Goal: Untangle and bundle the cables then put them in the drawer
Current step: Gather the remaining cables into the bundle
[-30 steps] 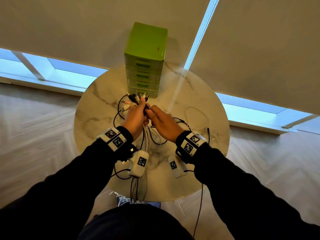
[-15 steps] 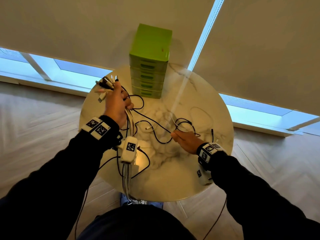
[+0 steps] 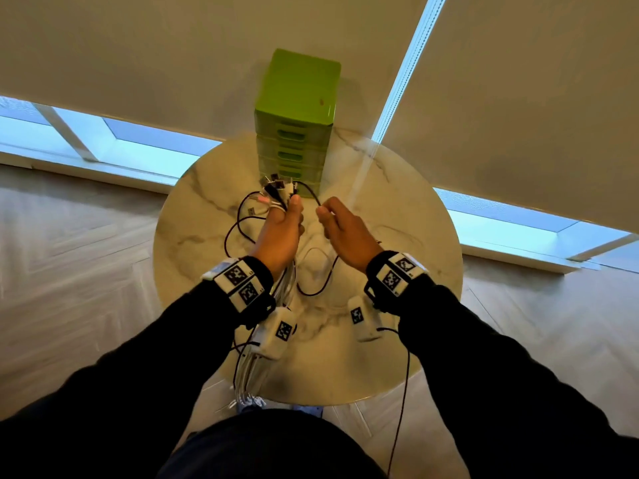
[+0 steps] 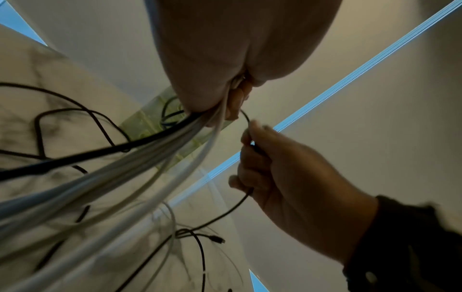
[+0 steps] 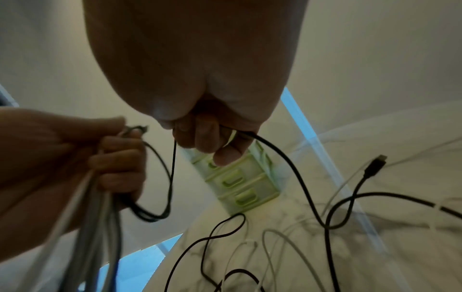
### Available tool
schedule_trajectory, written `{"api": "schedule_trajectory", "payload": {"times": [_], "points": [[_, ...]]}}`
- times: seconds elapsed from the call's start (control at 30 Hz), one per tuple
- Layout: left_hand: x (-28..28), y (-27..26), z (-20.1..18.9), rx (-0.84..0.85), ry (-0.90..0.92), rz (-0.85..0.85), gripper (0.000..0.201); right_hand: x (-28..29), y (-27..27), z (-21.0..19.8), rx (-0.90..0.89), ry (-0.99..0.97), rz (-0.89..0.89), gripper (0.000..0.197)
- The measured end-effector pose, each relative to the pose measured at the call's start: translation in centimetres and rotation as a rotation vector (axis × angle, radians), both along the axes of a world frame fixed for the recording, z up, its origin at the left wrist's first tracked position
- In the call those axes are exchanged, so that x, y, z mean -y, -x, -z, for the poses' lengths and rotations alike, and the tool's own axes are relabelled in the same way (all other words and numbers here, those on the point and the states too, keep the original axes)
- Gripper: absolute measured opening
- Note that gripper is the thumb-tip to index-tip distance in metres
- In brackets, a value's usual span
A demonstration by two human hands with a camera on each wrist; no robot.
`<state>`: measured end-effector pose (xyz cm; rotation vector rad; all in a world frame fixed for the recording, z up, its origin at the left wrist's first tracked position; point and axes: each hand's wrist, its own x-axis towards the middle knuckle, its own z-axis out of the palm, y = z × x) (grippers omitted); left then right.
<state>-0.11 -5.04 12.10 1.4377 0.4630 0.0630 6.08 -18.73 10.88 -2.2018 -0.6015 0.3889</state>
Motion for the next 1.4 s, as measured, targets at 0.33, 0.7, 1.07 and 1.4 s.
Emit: {"api": "schedule_trajectory", "payload": {"times": [0.33,0.7,1.07,1.4], "points": [[-0.8,-0.6,0.8,0.011,-0.011,0.098,0.038,0.7,1.3,-0.3,-0.036,0.023,-0.275,0.021],[-2.7,-1.1,-0.6,0.088,0.063,-0.145,0.026,8.5,-2.3,4.3,-0.075,0.411,-0.203,0.032],[-4.7,-0.3,-2.2,0.188,-0.039,-0.186,0.028,7.4,-4.4,5.7,-0.085,0.236,-0.049,0.023],[-0.8,-0.3,-0.9,0.16,0.01,-0.065,0.031,4.2,-3.5,-0.5,-0.166,0.027,-0.076,0.013]]}}
